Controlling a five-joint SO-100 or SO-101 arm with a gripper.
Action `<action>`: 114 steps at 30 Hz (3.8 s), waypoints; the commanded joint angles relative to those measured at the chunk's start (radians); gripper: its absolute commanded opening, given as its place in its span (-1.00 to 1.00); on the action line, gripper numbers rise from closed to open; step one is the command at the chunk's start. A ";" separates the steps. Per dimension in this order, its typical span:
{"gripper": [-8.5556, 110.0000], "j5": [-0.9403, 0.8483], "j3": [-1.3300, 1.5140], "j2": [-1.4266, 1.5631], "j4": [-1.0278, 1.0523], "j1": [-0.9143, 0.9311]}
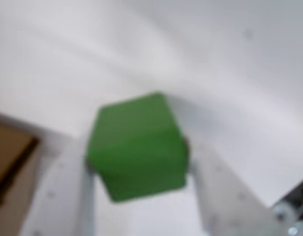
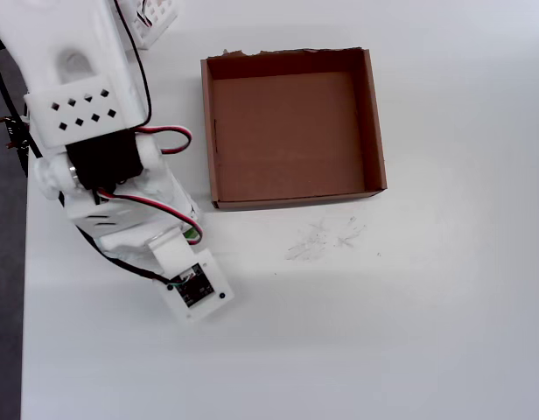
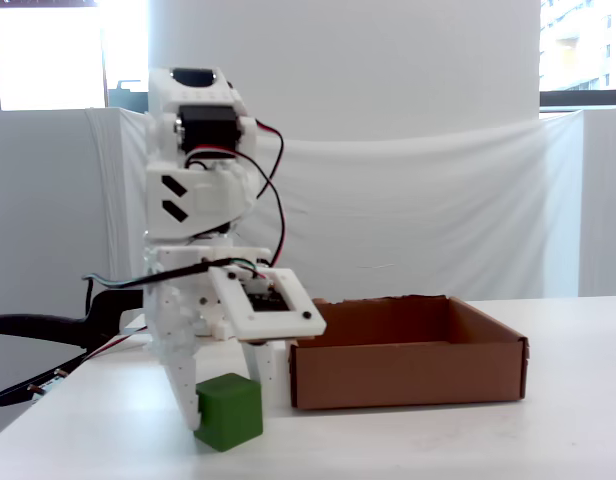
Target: Grasp a green cube and put it in a box.
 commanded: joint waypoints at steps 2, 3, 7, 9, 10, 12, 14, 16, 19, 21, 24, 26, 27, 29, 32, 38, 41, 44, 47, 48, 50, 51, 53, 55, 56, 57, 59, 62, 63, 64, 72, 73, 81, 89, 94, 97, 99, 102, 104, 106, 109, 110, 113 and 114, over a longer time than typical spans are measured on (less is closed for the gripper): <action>-0.61 -0.020 -0.018 0.002 -0.017 -0.003; -0.62 -0.020 -0.018 0.000 -0.018 -0.003; -0.63 -0.020 -0.018 -0.005 -0.021 -0.006; -0.63 -0.020 -0.020 -0.005 -0.017 -0.006; -0.64 -0.020 -0.021 -0.002 -0.014 -0.006; -0.64 -0.020 -0.026 0.002 -0.003 -0.005; -0.65 -0.018 -0.040 0.008 0.021 -0.002; -0.65 -0.017 -0.055 0.015 0.049 -0.002; -0.66 -0.012 -0.072 0.034 0.081 0.000; -0.66 -0.009 -0.084 0.051 0.109 0.002; -0.66 0.002 -0.117 0.083 0.176 0.003; -0.67 0.008 -0.144 0.109 0.238 0.003; -0.68 0.008 -0.153 0.124 0.264 0.000; -0.68 0.014 -0.183 0.144 0.321 -0.005; -0.68 0.043 -0.213 0.178 0.377 -0.020; -0.68 0.172 -0.272 0.259 0.488 -0.110; -0.68 0.265 -0.285 0.301 0.511 -0.179; -0.67 0.344 -0.290 0.333 0.528 -0.252; -0.67 0.420 -0.279 0.351 0.531 -0.324; -0.67 0.445 -0.276 0.353 0.532 -0.345; -0.67 0.506 -0.262 0.351 0.532 -0.394; -0.67 0.534 -0.247 0.351 0.529 -0.419; -0.66 0.591 -0.206 0.351 0.506 -0.471; -0.65 0.637 -0.160 0.351 0.479 -0.522; -0.64 0.655 -0.130 0.351 0.456 -0.540; -0.64 0.673 -0.100 0.351 0.430 -0.557; -0.64 0.689 -0.035 0.351 0.380 -0.581; -0.64 0.692 0.038 0.347 0.330 -0.597; -0.64 0.692 0.061 0.342 0.318 -0.603; -0.64 0.692 0.083 0.341 0.302 -0.609; -0.53 0.678 0.259 0.336 0.126 -0.634; -0.52 0.678 0.262 0.334 0.126 -0.637; -0.50 0.689 0.198 0.364 0.229 -0.623; -0.54 0.704 0.034 0.497 0.348 -0.497; -0.56 0.693 0.002 0.615 0.413 -0.377; -0.58 0.692 0.032 0.698 0.430 -0.296; -0.60 0.690 0.098 0.767 0.397 -0.245; -0.60 0.686 0.225 0.884 0.331 -0.183; -0.60 0.686 0.328 0.976 0.282 -0.147; -0.61 0.676 0.506 1.120 0.227 -0.104; -0.61 0.634 0.624 1.223 0.256 -0.084; -0.61 0.626 0.658 1.256 0.268 -0.078; -0.62 0.604 0.752 1.371 0.308 -0.066; -0.62 0.600 0.779 1.413 0.327 -0.064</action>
